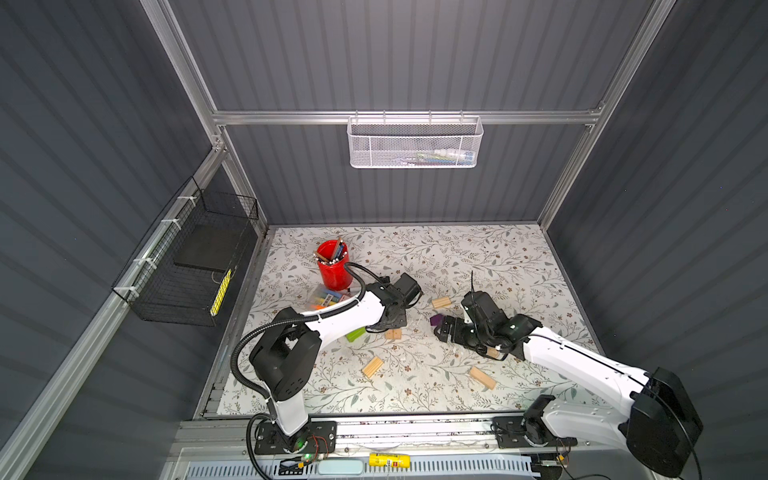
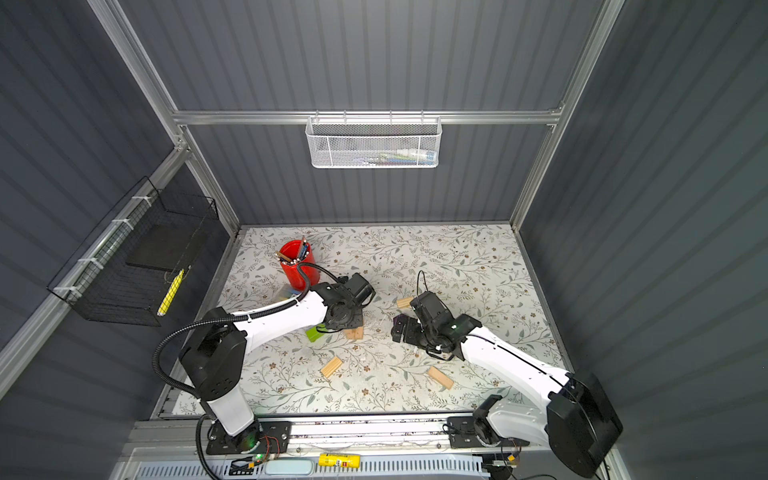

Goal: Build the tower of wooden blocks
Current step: 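Lift the block upright with left gripper and carry it to the standing pair, then set the block upright against the standing pair with the left gripper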

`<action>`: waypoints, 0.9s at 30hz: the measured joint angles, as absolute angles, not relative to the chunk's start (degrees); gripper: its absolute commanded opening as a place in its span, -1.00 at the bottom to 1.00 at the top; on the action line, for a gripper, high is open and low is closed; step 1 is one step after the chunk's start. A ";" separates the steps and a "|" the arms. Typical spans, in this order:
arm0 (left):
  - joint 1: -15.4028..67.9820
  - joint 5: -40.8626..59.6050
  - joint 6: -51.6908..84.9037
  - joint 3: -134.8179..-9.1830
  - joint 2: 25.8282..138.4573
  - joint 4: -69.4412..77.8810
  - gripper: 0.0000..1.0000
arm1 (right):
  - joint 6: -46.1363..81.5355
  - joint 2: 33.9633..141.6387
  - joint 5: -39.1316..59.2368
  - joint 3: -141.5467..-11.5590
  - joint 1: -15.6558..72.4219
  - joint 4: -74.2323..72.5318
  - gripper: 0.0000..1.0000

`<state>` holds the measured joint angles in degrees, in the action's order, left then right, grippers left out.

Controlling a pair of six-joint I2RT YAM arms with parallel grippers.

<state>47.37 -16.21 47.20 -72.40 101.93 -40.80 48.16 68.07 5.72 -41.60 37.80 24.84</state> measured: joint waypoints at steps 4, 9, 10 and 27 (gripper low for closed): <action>46.89 -15.07 46.78 -72.40 103.44 -40.47 -0.76 | 47.97 68.07 5.52 -42.19 37.50 24.91 0.98; 46.87 -14.33 45.56 -72.40 103.90 -39.72 -0.76 | 47.55 68.07 5.06 -42.57 37.17 25.19 0.98; 46.87 -14.28 45.23 -72.47 103.92 -39.55 -0.76 | 47.53 68.07 5.04 -42.57 37.15 25.17 0.98; 46.87 -13.89 43.03 -73.34 106.32 -38.54 -0.77 | 47.29 67.13 4.49 -42.57 36.56 25.32 0.97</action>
<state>46.87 -13.89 43.03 -73.34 106.32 -38.54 47.29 67.13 4.49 -42.57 36.56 25.32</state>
